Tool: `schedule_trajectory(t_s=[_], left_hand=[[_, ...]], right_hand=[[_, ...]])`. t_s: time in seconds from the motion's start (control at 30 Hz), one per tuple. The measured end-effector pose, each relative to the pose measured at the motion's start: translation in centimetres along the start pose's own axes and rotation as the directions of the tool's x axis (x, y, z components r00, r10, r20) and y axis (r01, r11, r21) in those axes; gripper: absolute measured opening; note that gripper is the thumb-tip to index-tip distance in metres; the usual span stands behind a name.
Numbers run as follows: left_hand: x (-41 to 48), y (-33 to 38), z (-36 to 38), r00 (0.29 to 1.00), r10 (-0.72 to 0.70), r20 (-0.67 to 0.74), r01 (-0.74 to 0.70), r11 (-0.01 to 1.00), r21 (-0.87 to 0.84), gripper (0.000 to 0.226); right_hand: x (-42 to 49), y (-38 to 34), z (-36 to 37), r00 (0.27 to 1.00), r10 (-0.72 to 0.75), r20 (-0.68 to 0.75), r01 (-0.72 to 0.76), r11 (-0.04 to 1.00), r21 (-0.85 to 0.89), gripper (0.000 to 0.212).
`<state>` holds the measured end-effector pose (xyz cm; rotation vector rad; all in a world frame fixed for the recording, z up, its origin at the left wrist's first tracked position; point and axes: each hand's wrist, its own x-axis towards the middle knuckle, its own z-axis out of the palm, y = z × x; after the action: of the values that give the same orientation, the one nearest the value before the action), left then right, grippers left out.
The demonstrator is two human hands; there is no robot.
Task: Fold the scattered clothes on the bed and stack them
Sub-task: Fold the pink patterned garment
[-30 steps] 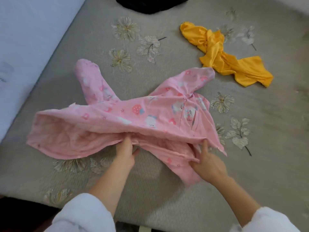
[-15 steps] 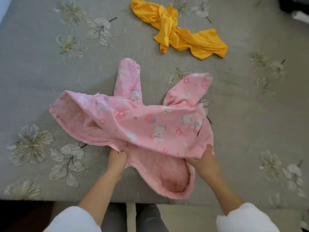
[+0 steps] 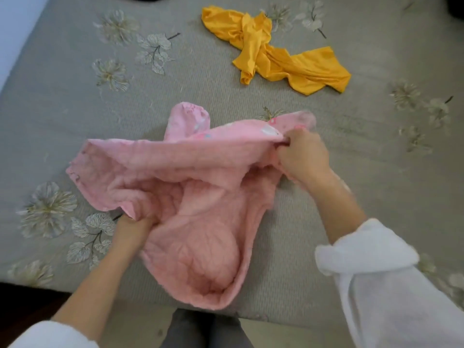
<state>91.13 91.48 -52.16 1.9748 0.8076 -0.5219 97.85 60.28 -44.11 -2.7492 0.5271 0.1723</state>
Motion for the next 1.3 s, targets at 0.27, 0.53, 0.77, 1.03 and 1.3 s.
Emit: schedule_trajectory(t_s=[0.27, 0.53, 0.77, 1.03, 1.3], left_hand=[[2.5, 0.1, -1.0, 0.979, -0.138, -0.149, 0.111, 0.979, -0.173, 0.019], [3.2, -3.4, -1.5, 0.954, -0.261, -0.150, 0.228, 0.951, -0.209, 0.024], [3.5, 3.6, -1.2, 0.966, -0.082, -0.244, 0.045, 0.988, -0.150, 0.023], [0.1, 7.7, 2.6, 0.948, 0.304, -0.095, -0.297, 0.951, 0.088, 0.069], [-1.9, 2.9, 2.2, 0.991, 0.128, -0.025, -0.112, 0.934, 0.339, 0.045]], right_hand=[[6.3, -2.4, 2.4, 0.965, -0.131, -0.228, 0.213, 0.898, 0.385, 0.068], [-1.4, 4.2, 14.4, 0.646, 0.525, 0.554, -0.736, 0.238, 0.634, 0.086], [2.1, 3.4, 6.4, 0.809, 0.556, 0.193, -0.405, 0.289, 0.867, 0.015], [-8.6, 9.3, 2.6, 0.745, 0.646, -0.165, -0.325, 0.568, 0.757, 0.022], [-12.6, 10.3, 4.8, 0.685, 0.683, 0.255, -0.617, 0.358, 0.701, 0.018]])
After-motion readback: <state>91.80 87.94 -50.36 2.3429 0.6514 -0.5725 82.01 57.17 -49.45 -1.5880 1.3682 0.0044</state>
